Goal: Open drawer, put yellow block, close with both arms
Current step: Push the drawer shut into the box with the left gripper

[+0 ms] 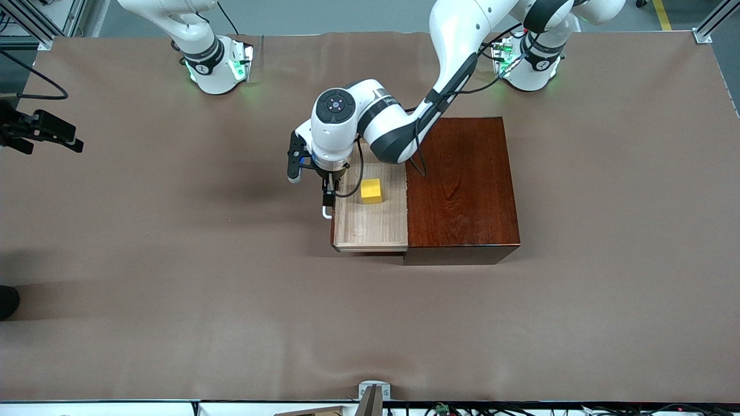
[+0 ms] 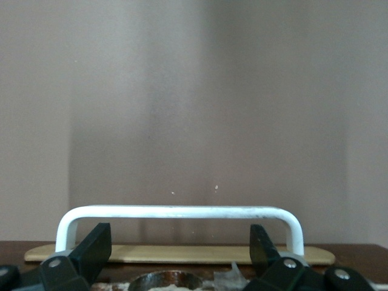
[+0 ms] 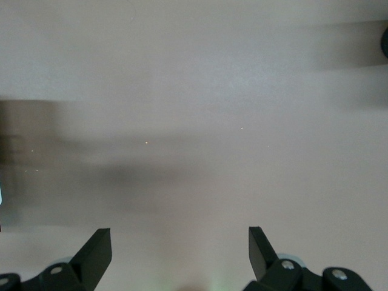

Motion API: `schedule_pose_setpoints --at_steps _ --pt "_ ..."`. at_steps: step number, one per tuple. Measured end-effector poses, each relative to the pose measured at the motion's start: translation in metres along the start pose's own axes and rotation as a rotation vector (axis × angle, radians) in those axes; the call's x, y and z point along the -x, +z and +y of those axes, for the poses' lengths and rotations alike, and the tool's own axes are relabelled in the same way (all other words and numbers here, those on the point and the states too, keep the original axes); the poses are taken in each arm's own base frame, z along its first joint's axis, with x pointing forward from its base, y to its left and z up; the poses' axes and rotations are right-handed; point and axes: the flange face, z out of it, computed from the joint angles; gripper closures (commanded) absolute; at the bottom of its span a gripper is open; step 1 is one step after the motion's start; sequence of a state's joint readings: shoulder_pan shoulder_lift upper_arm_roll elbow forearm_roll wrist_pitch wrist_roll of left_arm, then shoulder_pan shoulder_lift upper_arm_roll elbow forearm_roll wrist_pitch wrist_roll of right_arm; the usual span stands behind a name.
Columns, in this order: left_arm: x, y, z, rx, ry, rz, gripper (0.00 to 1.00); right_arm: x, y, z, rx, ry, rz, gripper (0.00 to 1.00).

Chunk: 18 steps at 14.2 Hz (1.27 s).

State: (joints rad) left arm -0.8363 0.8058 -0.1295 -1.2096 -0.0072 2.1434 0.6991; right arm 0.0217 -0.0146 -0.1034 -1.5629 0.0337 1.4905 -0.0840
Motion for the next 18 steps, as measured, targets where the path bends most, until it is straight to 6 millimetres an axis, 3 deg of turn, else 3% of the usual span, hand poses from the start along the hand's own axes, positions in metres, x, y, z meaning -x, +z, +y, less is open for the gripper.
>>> schedule_pose_setpoints --at_steps 8,15,18 --pt "0.001 -0.008 0.001 0.034 0.015 -0.040 0.00 0.000 0.002 0.002 0.002 0.003 -0.007 0.00" --pt "0.038 -0.018 -0.020 0.094 -0.031 -0.150 0.00 0.001 0.001 0.011 0.003 0.019 -0.006 0.00" --pt "0.045 -0.022 -0.022 0.086 -0.022 -0.192 0.00 0.001 0.001 0.011 0.003 0.019 -0.006 0.00"
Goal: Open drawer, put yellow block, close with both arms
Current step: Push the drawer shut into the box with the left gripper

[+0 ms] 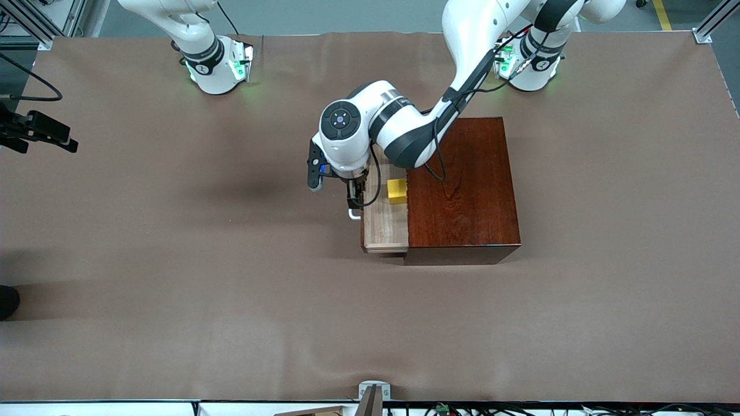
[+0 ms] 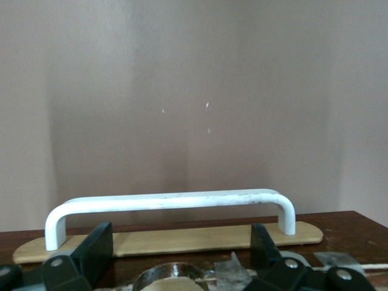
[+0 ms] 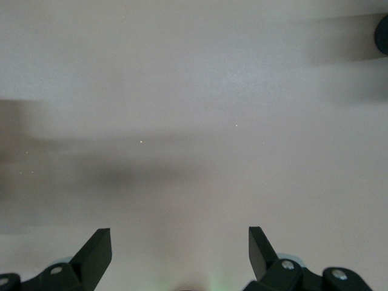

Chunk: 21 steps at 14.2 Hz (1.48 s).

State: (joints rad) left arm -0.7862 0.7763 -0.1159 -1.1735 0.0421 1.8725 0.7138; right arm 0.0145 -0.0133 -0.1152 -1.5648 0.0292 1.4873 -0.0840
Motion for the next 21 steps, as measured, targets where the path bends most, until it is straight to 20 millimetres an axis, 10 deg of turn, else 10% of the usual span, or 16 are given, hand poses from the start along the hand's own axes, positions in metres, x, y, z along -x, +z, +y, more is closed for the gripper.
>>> schedule_pose_setpoints --at_steps 21 --pt "0.070 -0.007 -0.030 0.048 -0.056 -0.223 0.00 0.001 0.001 -0.001 0.030 -0.006 -0.015 0.00"
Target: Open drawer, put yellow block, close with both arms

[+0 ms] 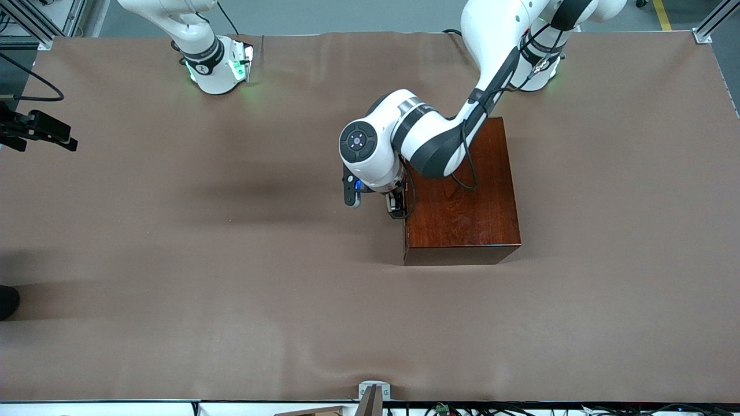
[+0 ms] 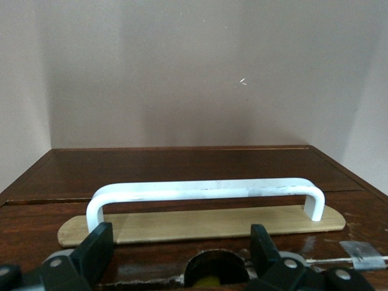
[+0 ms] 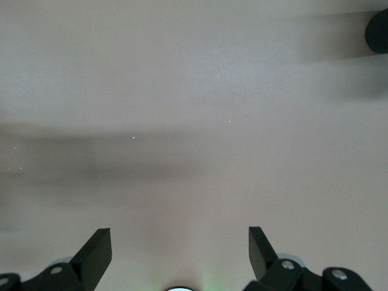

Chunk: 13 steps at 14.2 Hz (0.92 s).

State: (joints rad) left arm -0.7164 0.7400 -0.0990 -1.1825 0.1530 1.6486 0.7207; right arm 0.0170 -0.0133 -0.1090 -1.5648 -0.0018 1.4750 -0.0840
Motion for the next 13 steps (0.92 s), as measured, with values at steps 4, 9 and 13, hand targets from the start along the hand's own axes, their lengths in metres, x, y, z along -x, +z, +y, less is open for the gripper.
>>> schedule_pose_setpoints --at_steps 4,9,13 --pt "-0.001 0.000 0.001 -0.004 0.004 -0.006 0.00 0.000 0.000 0.000 0.000 0.000 0.000 0.00" --pt "-0.016 -0.014 -0.007 -0.108 0.004 0.131 0.00 0.000 0.000 0.000 0.000 0.000 0.000 0.00" --pt "-0.025 -0.042 -0.005 -0.134 -0.105 0.268 0.00 0.000 0.000 0.000 0.001 0.000 0.000 0.00"
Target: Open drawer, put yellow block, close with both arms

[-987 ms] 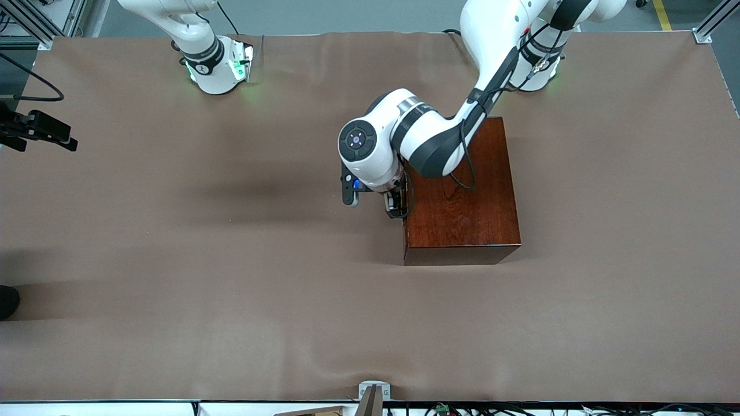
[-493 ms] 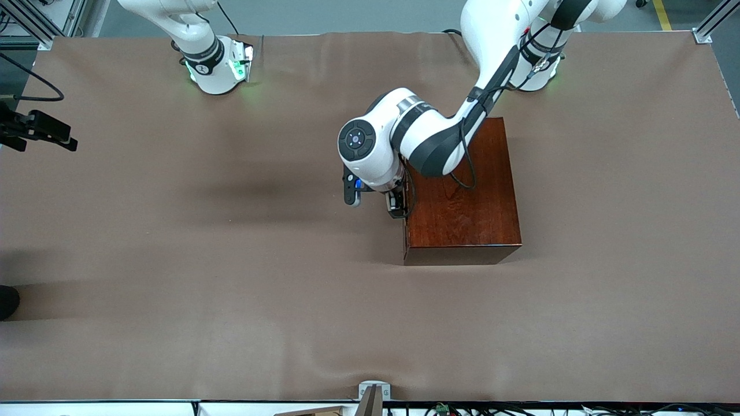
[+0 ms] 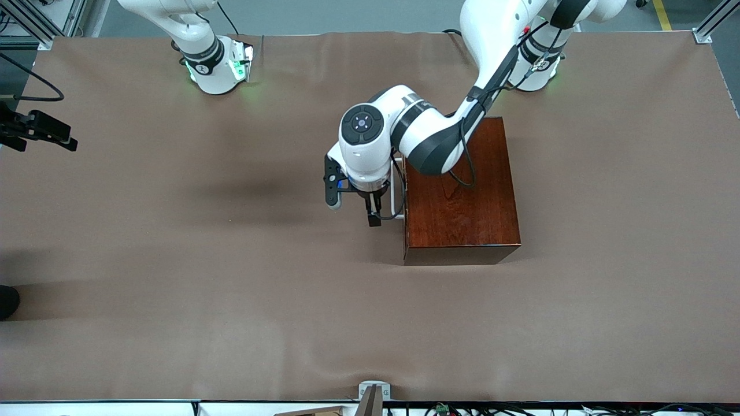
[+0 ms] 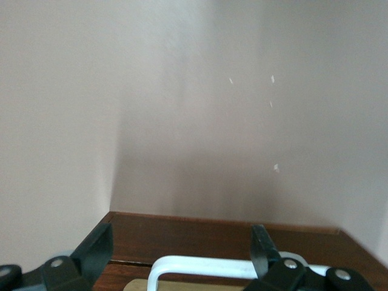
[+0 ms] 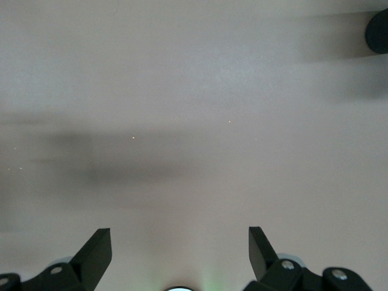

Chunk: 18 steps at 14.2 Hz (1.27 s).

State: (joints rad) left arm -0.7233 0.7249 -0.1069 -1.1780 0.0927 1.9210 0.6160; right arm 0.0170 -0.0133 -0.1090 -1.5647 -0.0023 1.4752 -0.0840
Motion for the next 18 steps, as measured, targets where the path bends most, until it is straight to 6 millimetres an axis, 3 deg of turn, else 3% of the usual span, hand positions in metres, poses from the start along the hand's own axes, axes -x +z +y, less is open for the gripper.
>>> schedule_pose_setpoints --at_steps 3,5,7,9,11,13,15,18 --pt "0.007 -0.066 -0.006 -0.055 -0.162 0.075 0.00 0.000 0.000 0.000 0.000 0.001 0.000 0.00" --pt "0.035 -0.121 -0.015 -0.077 -0.274 0.081 0.00 0.000 0.000 0.001 0.000 0.003 0.001 0.00" --pt "0.086 -0.165 -0.039 -0.078 -0.401 0.053 0.00 0.000 0.000 0.001 0.000 0.014 0.003 0.00" --pt "0.154 -0.199 -0.077 -0.086 -0.526 0.034 0.00 -0.001 -0.001 0.002 0.000 0.045 0.007 0.00" --pt "0.234 -0.223 -0.117 -0.089 -0.656 0.020 0.00 -0.001 -0.001 0.001 0.000 0.067 0.009 0.00" --pt "0.303 -0.240 -0.144 -0.096 -0.763 0.017 0.00 -0.001 -0.001 0.001 -0.004 0.077 0.010 0.00" --pt "0.352 -0.255 -0.155 -0.096 -0.838 0.022 0.00 -0.001 -0.001 0.002 -0.007 0.079 0.010 0.00" --pt "0.392 -0.278 -0.150 -0.075 -0.904 0.016 0.00 -0.001 -0.001 0.002 -0.009 0.080 0.010 0.00"
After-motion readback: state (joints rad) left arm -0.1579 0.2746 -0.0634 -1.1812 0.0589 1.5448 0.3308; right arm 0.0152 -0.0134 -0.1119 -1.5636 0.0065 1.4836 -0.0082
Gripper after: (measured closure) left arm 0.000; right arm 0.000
